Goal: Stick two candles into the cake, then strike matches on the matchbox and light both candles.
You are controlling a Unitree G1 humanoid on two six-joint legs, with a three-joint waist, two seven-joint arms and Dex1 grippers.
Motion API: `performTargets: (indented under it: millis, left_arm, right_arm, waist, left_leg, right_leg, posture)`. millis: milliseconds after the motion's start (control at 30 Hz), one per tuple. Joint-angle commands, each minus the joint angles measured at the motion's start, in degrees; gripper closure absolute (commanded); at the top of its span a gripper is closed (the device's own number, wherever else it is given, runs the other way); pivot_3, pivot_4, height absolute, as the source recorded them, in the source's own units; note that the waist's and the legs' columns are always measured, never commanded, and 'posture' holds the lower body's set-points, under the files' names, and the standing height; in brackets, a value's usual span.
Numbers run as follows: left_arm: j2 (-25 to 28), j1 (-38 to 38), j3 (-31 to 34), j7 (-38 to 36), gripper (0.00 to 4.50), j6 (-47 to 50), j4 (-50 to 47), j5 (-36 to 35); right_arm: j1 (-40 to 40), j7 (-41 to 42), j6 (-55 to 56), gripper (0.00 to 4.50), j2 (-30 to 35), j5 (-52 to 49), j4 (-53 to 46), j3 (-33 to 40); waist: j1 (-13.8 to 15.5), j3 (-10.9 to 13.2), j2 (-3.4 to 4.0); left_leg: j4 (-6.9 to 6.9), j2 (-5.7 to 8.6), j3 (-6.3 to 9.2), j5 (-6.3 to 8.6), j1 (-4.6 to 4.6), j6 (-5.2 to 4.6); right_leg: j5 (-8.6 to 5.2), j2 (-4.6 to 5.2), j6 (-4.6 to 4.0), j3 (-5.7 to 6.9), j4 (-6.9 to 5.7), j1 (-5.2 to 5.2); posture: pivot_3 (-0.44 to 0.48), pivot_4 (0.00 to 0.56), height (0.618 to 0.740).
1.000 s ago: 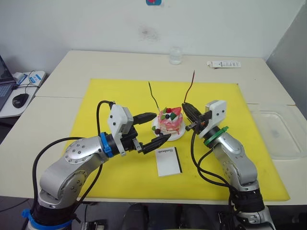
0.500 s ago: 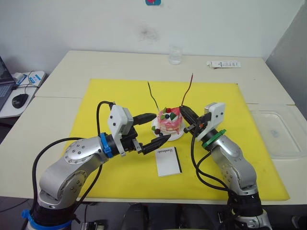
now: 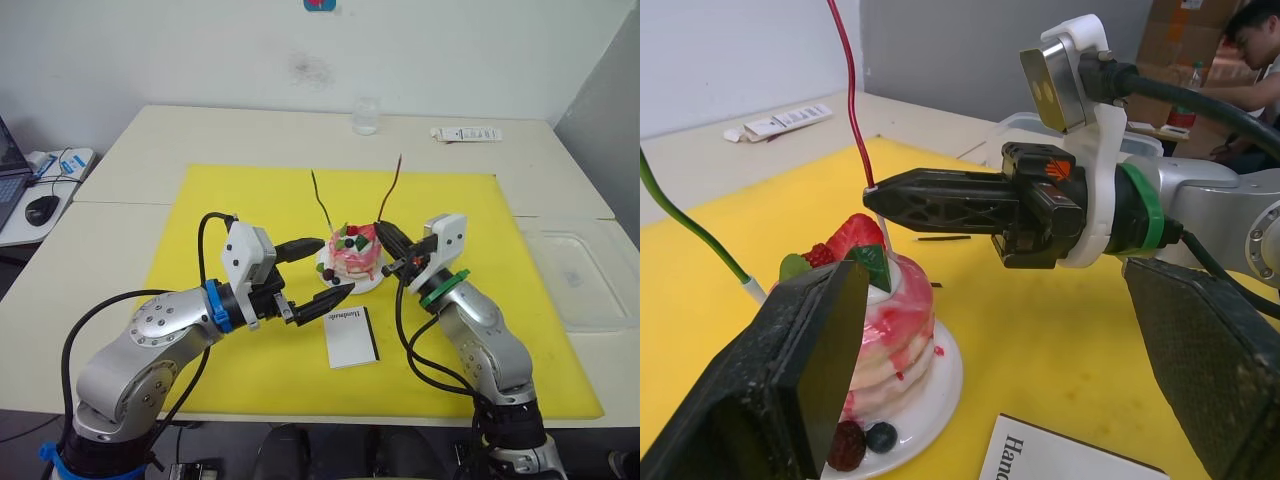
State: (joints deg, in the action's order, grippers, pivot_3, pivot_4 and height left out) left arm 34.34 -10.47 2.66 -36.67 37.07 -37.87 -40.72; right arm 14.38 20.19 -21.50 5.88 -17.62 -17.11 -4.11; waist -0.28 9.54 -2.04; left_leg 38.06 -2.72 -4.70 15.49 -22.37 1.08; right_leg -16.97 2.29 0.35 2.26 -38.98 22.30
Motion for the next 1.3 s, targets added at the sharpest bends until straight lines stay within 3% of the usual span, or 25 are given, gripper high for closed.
performTargets:
  millis: [33,600,1133,1300]
  left_arm:
    - [0.26,-0.41,1.21,0.21,0.00,-0.38,-1.76,-1.16]
    - [0.38,-0.75,1.25,-0.12,0.00,-0.48,-1.48,-1.09]
    - [0.49,-0.85,1.15,-0.49,0.00,-0.68,-1.49,-1.07]
    - [0.51,-0.59,1.01,-0.63,0.00,-0.74,-1.67,-1.06]
  right_arm:
    - [-0.99,-0.15,1.46,4.45,-0.70,-0.72,-0.38,0.35]
    - [-2.74,0.98,1.68,4.45,-2.99,-4.33,-0.34,0.65]
    - [-4.02,1.04,4.40,4.45,-0.99,-0.46,1.16,-0.61]
    - [-4.28,1.58,4.66,3.17,-0.30,-0.43,0.29,-0.92]
  waist:
    - [0.00,0.00,0.00]
    - [0.00,0.00,0.00]
    - [0.00,0.00,0.01]
    - [0.00,0.00,0.01]
  left_leg:
    - [0.00,0.00,0.00,0.00,0.00,0.00]
    - [-0.01,-0.01,0.00,0.00,0.01,0.00]
    - [-0.01,0.00,0.00,0.00,0.01,0.00]
    - [-0.01,0.00,0.00,0.00,0.01,0.00]
  right_leg:
    - [0.00,0.00,0.00,0.00,0.00,0.00]
    - [0.00,0.00,0.00,0.00,0.00,0.00]
    - [0.00,0.00,0.00,0.00,0.00,-0.01]
    - [0.00,0.00,0.00,0.00,0.00,0.00]
  posture:
    - [0.000,0.150,0.740]
    - [0.000,0.150,0.740]
    - [0.000,0.150,0.740]
    - [0.000,0.150,0.740]
